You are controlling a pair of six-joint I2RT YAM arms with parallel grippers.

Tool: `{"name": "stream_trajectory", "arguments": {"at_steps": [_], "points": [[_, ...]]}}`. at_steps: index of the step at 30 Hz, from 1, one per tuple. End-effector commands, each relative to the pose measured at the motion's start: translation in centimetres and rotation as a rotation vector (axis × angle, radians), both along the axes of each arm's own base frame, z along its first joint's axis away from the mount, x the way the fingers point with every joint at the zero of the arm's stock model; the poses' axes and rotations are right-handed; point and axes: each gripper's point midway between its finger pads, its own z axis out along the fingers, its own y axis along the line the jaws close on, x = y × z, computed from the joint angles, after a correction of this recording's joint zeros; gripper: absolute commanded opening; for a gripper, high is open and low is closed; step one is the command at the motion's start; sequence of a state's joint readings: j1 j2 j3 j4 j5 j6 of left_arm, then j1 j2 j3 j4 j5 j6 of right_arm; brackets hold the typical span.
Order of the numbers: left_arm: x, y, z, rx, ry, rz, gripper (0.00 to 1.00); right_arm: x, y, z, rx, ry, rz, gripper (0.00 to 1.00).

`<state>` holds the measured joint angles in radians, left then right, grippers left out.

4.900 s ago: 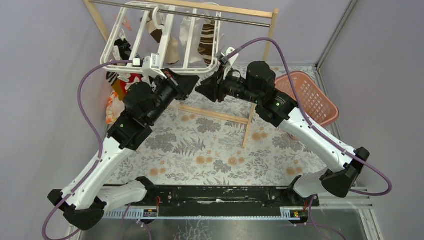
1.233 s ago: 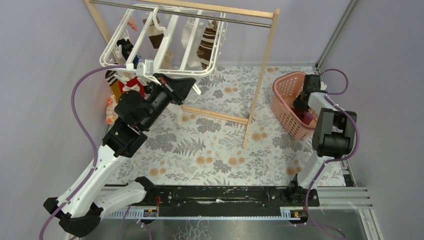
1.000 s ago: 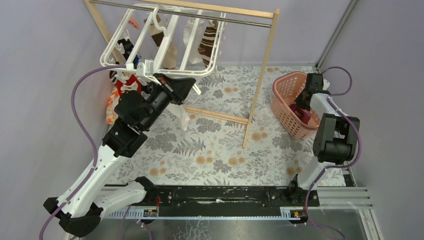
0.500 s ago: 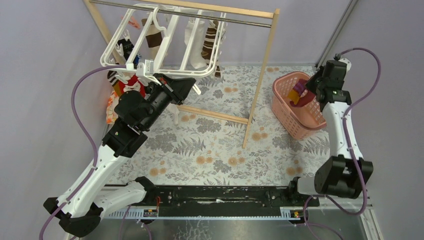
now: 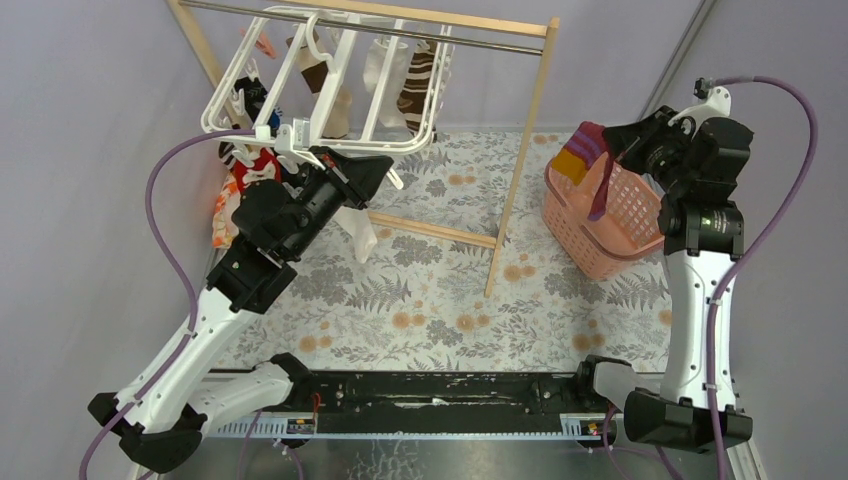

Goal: Clip the socks to the hanger
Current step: Pick up the sock from the bin, then place the sock in the bin.

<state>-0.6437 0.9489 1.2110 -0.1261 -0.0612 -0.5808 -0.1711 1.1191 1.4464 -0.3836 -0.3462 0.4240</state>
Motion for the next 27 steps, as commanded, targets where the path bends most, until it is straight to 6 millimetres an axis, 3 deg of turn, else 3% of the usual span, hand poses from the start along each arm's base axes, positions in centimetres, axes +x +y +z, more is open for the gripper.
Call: {"name": "stream_trajectory", "arguments": {"at_steps": [1, 7, 16, 21, 27], "points": [[-0.1, -0.4, -0.6, 0.014, 0.005, -0.019, 0.0, -2.1, 2.0, 1.4, 0.01, -0.031, 0.106, 0.0], [-0.1, -0.5, -0.6, 0.015, 0.006, -0.026, 0.0, -1.4, 0.9, 1.4, -0.011, -0.027, 0.049, 0.0], [0.0, -0.2, -1.1, 0.028, 0.012, -0.007, 0.0, 1.4, -0.2, 1.0, -0.025, -0.022, 0.014, 0.0], [-0.1, -0.2, -1.1, 0.032, 0.013, -0.011, 0.0, 3.7, -0.8, -4.5, -0.022, 0.074, 0.006, 0.0], [0.1, -0.4, -1.4, 0.039, 0.019, -0.014, 0.0, 4.6, -1.6, -10.6, -0.035, 0.175, -0.017, 0.0]]}}
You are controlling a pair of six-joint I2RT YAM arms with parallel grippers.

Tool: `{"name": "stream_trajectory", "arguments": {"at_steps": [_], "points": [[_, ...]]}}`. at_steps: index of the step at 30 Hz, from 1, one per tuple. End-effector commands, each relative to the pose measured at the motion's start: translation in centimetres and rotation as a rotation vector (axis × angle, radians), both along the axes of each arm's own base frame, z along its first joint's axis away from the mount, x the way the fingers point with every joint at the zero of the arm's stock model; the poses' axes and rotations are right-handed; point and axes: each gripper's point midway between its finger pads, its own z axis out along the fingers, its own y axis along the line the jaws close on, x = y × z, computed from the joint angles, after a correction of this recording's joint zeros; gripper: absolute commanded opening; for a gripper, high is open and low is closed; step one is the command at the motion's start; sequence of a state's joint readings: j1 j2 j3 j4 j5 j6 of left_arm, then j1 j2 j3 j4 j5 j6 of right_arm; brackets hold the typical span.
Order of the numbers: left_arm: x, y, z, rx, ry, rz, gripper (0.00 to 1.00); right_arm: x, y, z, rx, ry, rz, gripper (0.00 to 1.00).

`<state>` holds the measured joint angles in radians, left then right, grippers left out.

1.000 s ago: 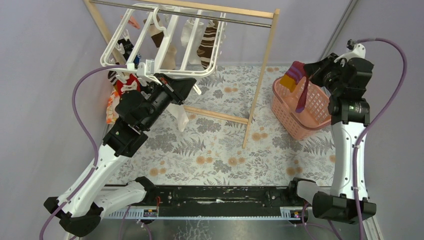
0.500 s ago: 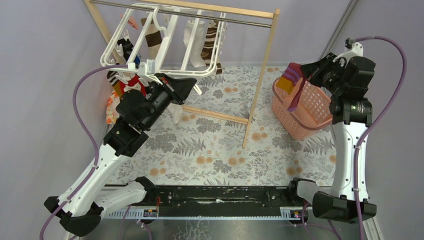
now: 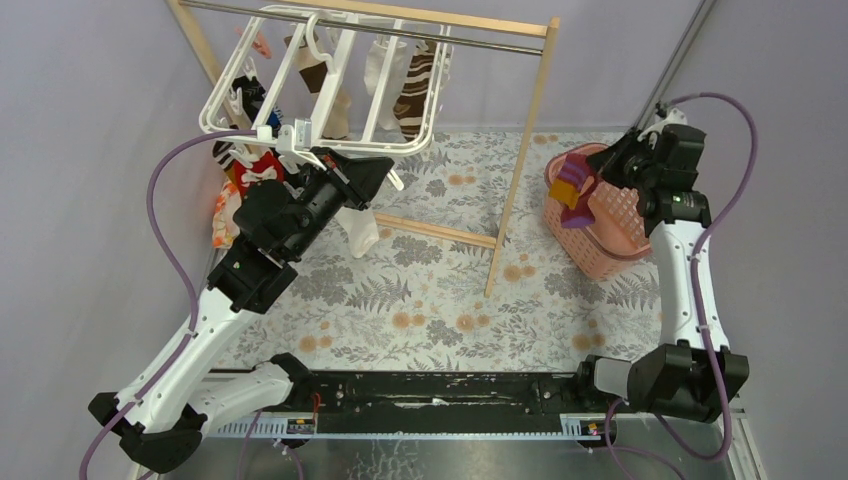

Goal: Clip the socks to the hanger
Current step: Place the sock in the bin, then pick up the sock from the bin.

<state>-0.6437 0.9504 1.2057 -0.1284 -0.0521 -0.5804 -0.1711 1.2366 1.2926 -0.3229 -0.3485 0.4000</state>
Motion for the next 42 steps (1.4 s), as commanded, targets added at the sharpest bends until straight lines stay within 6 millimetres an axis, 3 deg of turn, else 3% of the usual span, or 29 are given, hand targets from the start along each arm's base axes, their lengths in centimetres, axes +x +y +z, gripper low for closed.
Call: {"name": "stream_trajectory", "arguments": {"at_steps": [1, 6, 14, 18, 21, 22, 25, 28, 30, 35, 39, 42], "points": [[0.2, -0.3, -1.1, 0.032, 0.014, -0.008, 0.0, 1.0, -1.2, -1.8, -0.062, -0.013, -0.029, 0.0], [0.3, -0.6, -1.4, 0.035, 0.022, -0.017, 0.0, 1.3, -1.5, -4.5, -0.08, 0.044, -0.026, 0.0], [0.3, -0.5, -1.5, 0.039, 0.023, -0.012, 0.0, 1.8, -0.5, -6.5, -0.033, 0.087, 0.023, 0.0], [0.3, -0.5, -1.5, 0.037, 0.023, -0.012, 0.0, 1.7, -1.6, -8.7, -0.052, 0.17, -0.03, 0.0], [0.2, -0.5, -1.5, 0.037, 0.023, -0.015, 0.0, 1.4, -2.9, -10.3, -0.07, 0.223, -0.109, 0.19], [0.2, -0.5, -1.4, 0.036, 0.021, -0.016, 0.0, 1.3, -3.1, -10.5, -0.078, 0.224, -0.119, 0.2], [0.2, -0.5, -1.5, 0.038, 0.024, -0.016, 0.0, 1.0, -3.2, -10.5, -0.082, 0.218, -0.126, 0.26], [0.2, -0.6, -1.5, 0.037, 0.024, -0.018, 0.0, 0.8, -3.4, -9.6, -0.088, 0.196, -0.141, 0.47], [0.2, -0.6, -1.6, 0.038, 0.026, -0.02, 0.0, 0.4, -3.7, -8.8, -0.099, 0.18, -0.166, 0.55], [0.2, -0.7, -1.6, 0.037, 0.027, -0.025, 0.0, -1.1, -5.1, -7.1, -0.128, 0.157, -0.263, 0.59], [0.2, -0.8, -1.6, 0.033, 0.027, -0.031, 0.0, -2.2, -3.7, -6.1, -0.082, 0.126, -0.215, 0.59], [0.1, -1.0, -1.7, 0.029, 0.029, -0.04, 0.0, -2.2, -2.7, -7.6, -0.047, 0.158, -0.169, 0.58]]}}
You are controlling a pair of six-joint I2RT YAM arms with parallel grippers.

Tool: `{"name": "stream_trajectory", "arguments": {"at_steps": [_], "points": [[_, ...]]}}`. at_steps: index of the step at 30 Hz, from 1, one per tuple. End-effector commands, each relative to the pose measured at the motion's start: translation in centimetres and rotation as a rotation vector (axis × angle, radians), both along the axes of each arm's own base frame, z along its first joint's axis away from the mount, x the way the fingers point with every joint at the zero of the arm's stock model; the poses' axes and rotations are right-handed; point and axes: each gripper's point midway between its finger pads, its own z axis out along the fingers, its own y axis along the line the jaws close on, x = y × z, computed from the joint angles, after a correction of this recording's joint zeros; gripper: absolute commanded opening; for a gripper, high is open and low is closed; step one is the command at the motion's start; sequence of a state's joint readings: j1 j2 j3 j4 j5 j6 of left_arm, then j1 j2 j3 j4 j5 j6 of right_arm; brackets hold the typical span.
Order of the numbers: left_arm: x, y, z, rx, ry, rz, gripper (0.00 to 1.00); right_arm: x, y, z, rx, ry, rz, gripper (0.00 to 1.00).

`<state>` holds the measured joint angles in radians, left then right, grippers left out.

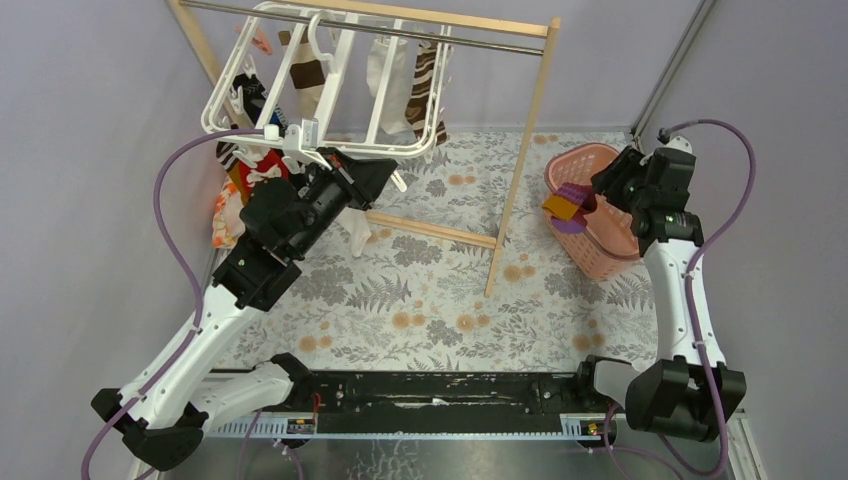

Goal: Clip the socks to the hanger
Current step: Pick up the sock from the bin.

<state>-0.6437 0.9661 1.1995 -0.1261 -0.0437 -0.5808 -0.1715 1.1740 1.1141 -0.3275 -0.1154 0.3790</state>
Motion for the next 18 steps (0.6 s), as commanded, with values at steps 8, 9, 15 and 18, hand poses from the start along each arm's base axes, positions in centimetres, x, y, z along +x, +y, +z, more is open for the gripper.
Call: {"name": "stream_trajectory", "arguments": {"at_steps": [8, 9, 15, 18], "points": [[-0.4, -0.2, -0.8, 0.02, 0.012, -0.021, 0.0, 0.7, 2.1, -3.7, 0.115, 0.05, 0.075, 0.5], [-0.4, -0.2, -0.9, 0.021, 0.012, -0.02, 0.0, 0.8, 2.2, -3.4, 0.123, 0.043, 0.079, 0.49], [-0.2, -0.3, -1.3, 0.029, 0.022, -0.018, 0.0, 0.8, 2.7, -1.8, 0.133, 0.008, 0.1, 0.48], [-0.1, -0.3, -1.5, 0.032, 0.024, -0.016, 0.0, 0.9, 2.9, -2.0, 0.138, 0.009, 0.109, 0.48]]}}
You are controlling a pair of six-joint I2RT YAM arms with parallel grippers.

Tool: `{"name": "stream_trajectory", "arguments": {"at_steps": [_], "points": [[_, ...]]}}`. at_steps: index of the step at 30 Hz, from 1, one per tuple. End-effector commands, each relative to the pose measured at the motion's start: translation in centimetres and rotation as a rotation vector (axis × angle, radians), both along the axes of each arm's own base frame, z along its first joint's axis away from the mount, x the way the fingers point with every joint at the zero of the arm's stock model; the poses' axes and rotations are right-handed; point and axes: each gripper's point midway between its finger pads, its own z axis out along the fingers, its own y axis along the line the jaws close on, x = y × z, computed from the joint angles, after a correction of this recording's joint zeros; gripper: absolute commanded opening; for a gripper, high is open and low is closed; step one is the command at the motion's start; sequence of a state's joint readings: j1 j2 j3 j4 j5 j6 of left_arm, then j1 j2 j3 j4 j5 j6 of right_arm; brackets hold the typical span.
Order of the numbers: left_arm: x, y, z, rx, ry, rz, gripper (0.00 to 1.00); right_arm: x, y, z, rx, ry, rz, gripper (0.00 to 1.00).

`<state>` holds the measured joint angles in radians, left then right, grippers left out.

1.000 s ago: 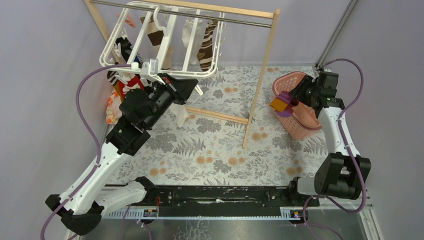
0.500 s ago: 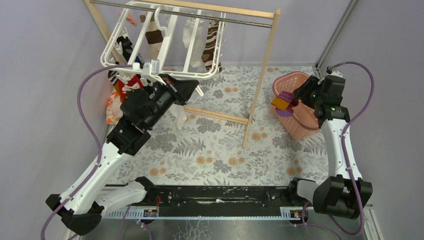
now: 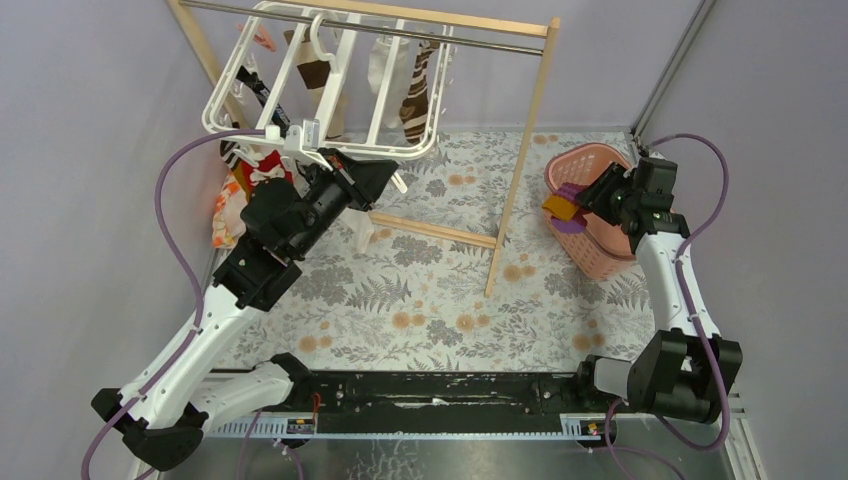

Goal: Clip the socks to the hanger
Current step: Pick up the sock from the bin.

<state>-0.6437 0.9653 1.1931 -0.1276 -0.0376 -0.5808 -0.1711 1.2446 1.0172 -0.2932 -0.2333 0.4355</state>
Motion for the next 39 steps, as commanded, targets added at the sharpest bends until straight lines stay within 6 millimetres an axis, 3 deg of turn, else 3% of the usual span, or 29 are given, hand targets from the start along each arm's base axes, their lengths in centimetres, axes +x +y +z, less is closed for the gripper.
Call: {"name": "stream_trajectory", "arguments": {"at_steps": [1, 14, 25, 27, 29, 30, 34, 39], "points": [[-0.1, -0.2, -1.3, 0.028, 0.019, -0.011, 0.0, 1.0, 0.7, 3.5, 0.017, -0.113, 0.036, 0.48], [-0.2, 0.3, -1.3, 0.036, 0.023, 0.004, 0.0, 2.3, 2.9, 3.2, 0.106, -0.137, 0.099, 0.47], [-0.5, 0.6, -1.3, 0.037, 0.022, 0.013, 0.0, 2.1, 3.5, 0.3, 0.113, -0.064, 0.133, 0.45], [-0.5, 0.6, -1.2, 0.036, 0.022, 0.011, 0.0, 2.1, 3.7, 0.0, 0.125, -0.059, 0.144, 0.3], [-0.6, 0.7, -1.1, 0.035, 0.019, 0.01, 0.0, 2.1, 3.8, 0.1, 0.132, -0.068, 0.145, 0.08], [-0.6, 0.7, -1.1, 0.035, 0.019, 0.013, 0.0, 2.1, 3.8, 0.4, 0.13, -0.075, 0.145, 0.01], [-0.7, 0.9, -1.1, 0.035, 0.019, 0.018, 0.0, 1.9, 3.7, 2.2, 0.117, -0.123, 0.139, 0.0], [-0.6, 0.9, -1.2, 0.035, 0.021, 0.018, 0.0, 1.2, 3.9, 7.0, 0.105, -0.244, 0.14, 0.0]]}}
